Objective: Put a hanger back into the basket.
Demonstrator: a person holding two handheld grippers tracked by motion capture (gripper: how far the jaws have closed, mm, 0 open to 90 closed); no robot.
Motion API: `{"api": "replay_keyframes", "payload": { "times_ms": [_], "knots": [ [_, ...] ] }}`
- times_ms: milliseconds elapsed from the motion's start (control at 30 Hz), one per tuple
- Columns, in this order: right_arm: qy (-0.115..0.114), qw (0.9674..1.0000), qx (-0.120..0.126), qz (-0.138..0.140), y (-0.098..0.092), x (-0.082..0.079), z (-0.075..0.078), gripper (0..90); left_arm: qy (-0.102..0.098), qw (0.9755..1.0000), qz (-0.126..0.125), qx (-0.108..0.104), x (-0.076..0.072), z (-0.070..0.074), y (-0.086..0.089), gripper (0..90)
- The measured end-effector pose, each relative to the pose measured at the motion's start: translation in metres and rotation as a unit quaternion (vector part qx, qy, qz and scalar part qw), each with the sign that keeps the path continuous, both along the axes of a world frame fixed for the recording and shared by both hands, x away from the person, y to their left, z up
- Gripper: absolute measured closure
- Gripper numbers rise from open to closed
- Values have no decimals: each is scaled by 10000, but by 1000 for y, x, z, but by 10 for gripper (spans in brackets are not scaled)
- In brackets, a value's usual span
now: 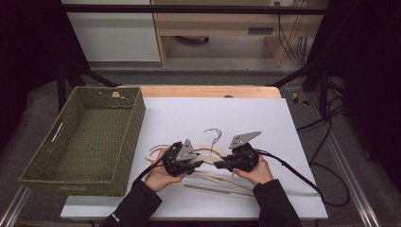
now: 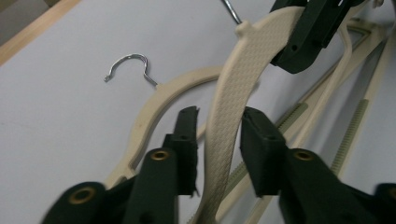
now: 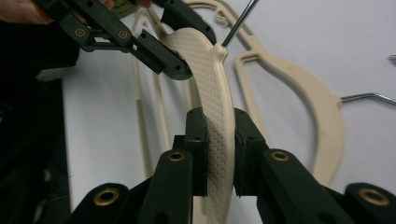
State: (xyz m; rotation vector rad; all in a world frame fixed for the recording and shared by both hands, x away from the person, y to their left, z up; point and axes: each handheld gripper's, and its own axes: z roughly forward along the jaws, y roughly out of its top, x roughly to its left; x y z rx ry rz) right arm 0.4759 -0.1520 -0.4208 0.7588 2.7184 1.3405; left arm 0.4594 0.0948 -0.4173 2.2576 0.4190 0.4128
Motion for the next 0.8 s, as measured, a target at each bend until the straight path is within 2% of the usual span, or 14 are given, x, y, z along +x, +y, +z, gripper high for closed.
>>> {"api": "replay_keyframes", "payload": {
  "times_ms": [133, 233, 300, 333, 400, 533, 667, 800],
  "knots": [
    [115, 9995, 149, 240, -4, -10, 9, 827, 180, 9992, 8, -350, -8, 11, 15, 448],
    [166, 9986, 311, 386, -7, -17, 14, 860, 371, 9970, 12, -677, -14, 19, 26, 313],
    [94, 9989, 290, 349, -10, -20, 19, 861, 377, 9961, 68, -792, -19, 24, 33, 244],
    [130, 9989, 287, 359, -11, -22, 20, 862, 344, 9958, 83, -847, -21, 26, 36, 230],
    [125, 9985, 336, 408, -14, -24, 24, 862, 332, 9947, 82, -973, -25, 29, 42, 210],
    [-106, 9974, 473, 539, -14, -28, 32, 862, 524, 9926, -48, -1093, -28, 32, 45, 213],
    [-170, 9958, 463, 771, -8, -32, 37, 862, 573, 9935, -176, -969, -30, 29, 41, 263],
    [-185, 9943, 436, 954, -3, -36, 38, 862, 699, 9928, -379, -894, -31, 25, 34, 360]
  ]
}}
